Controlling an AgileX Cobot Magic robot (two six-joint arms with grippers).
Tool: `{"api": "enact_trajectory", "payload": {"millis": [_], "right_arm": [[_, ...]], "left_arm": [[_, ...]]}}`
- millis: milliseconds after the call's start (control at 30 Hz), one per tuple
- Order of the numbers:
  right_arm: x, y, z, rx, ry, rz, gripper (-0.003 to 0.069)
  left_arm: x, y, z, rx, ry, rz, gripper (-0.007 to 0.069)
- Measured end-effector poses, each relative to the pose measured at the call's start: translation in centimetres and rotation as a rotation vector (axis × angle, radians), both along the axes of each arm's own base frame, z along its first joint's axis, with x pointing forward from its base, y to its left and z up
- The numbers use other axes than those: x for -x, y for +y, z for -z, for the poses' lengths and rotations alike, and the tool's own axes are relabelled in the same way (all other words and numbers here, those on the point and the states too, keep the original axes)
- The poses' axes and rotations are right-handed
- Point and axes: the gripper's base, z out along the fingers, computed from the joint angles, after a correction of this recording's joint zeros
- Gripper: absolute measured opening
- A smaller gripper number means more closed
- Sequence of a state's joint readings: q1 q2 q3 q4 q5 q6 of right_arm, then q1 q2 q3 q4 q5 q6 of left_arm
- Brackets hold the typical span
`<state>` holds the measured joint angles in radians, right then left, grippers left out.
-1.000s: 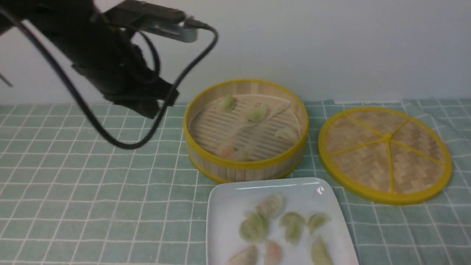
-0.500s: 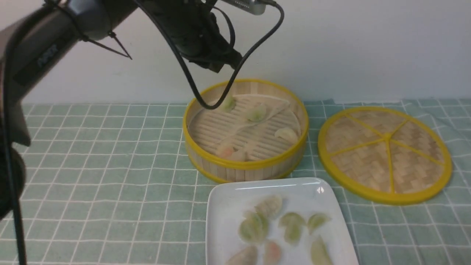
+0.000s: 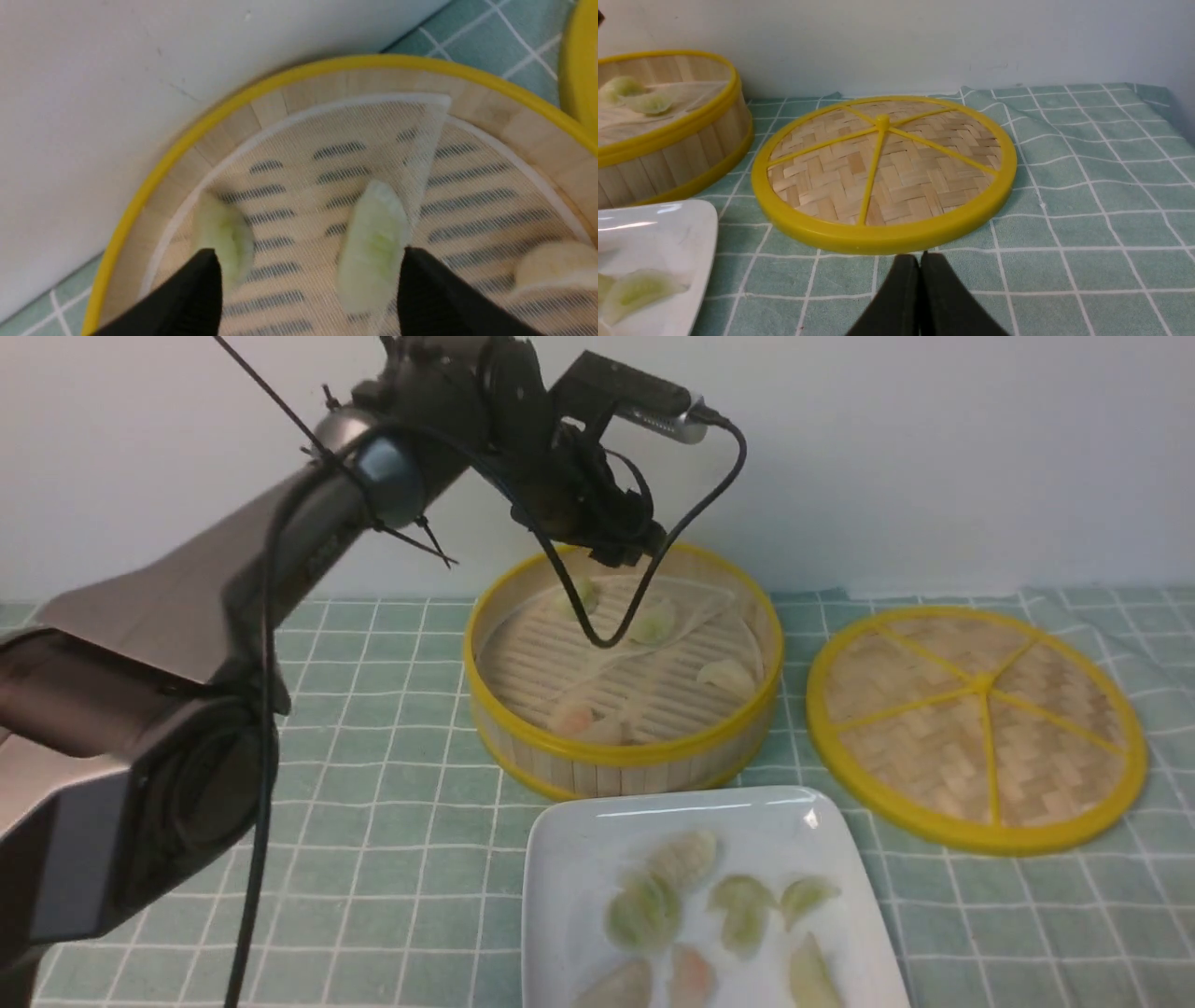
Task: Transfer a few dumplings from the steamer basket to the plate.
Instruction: Use the left arm to grab a dumpling from the steamer
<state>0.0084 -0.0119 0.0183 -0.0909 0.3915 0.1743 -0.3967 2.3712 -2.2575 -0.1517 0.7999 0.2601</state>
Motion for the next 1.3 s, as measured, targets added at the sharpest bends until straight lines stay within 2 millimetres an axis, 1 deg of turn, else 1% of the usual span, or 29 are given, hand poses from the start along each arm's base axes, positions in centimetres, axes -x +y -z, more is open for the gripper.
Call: {"api": "enact_trajectory", "payload": {"millis": [33,67,100,200,400,433,533,633,867,967,1067,1200,1233,1267,1300], "right_arm": [[0.0,0.0,0.0,0.0,0.0,0.0,-0.0015],[0.0,0.0,0.0,0.0,0.0,0.0,-0.0015],[0.0,0.0,0.0,0.0,0.0,0.0,-0.0015],[0.0,0.0,0.0,0.0,0.0,0.0,-0.0015],[0.0,0.0,0.0,0.0,0.0,0.0,-0.0015],[0.0,0.0,0.0,0.0,0.0,0.0,-0.0015],[0.0,0.0,0.0,0.0,0.0,0.0,-0.0015],[0.0,0.0,0.0,0.0,0.0,0.0,-0.0015],[0.0,0.0,0.0,0.0,0.0,0.0,-0.0015],[0.0,0.0,0.0,0.0,0.0,0.0,-0.0015],[0.0,0.0,0.0,0.0,0.0,0.0,-0.0015],[0.0,0.0,0.0,0.0,0.0,0.0,-0.0015],[0.0,0.0,0.0,0.0,0.0,0.0,-0.0015],[0.0,0.0,0.0,0.0,0.0,0.0,-0.0015],[0.0,0.0,0.0,0.0,0.0,0.0,-0.0015]], "left_arm": [[-0.4,-0.3,1.1,0.017,-0.001,-0.004,0.0489],[-0.5,-0.3,1.2,0.023,0.0,-0.004,0.0491],[-0.7,-0.5,2.2,0.035,0.012,-0.001,0.0498],[-0.7,-1.0,3.5,0.067,0.053,0.023,0.0501],[0.0,-2.1,4.3,0.069,0.09,0.104,0.0501],[0.1,-2.5,4.6,0.056,0.087,0.129,0.0501],[0.2,-3.0,5.4,0.035,0.079,0.159,0.0501],[0.1,-3.0,6.2,0.006,0.074,0.177,0.0501],[-0.5,-2.8,7.2,-0.039,0.037,0.183,0.0501],[-0.5,-2.8,8.2,-0.045,0.052,0.183,0.0493],[-0.6,-2.7,8.4,-0.054,0.043,0.183,0.0456],[-0.6,-2.6,8.4,-0.08,0.045,0.191,0.0293],[-0.6,-2.6,8.2,-0.085,0.05,0.191,0.0221],[-0.5,-2.5,8.0,-0.086,0.063,0.19,0.018],[-0.3,-2.4,7.6,-0.092,0.083,0.192,0.0179]]}}
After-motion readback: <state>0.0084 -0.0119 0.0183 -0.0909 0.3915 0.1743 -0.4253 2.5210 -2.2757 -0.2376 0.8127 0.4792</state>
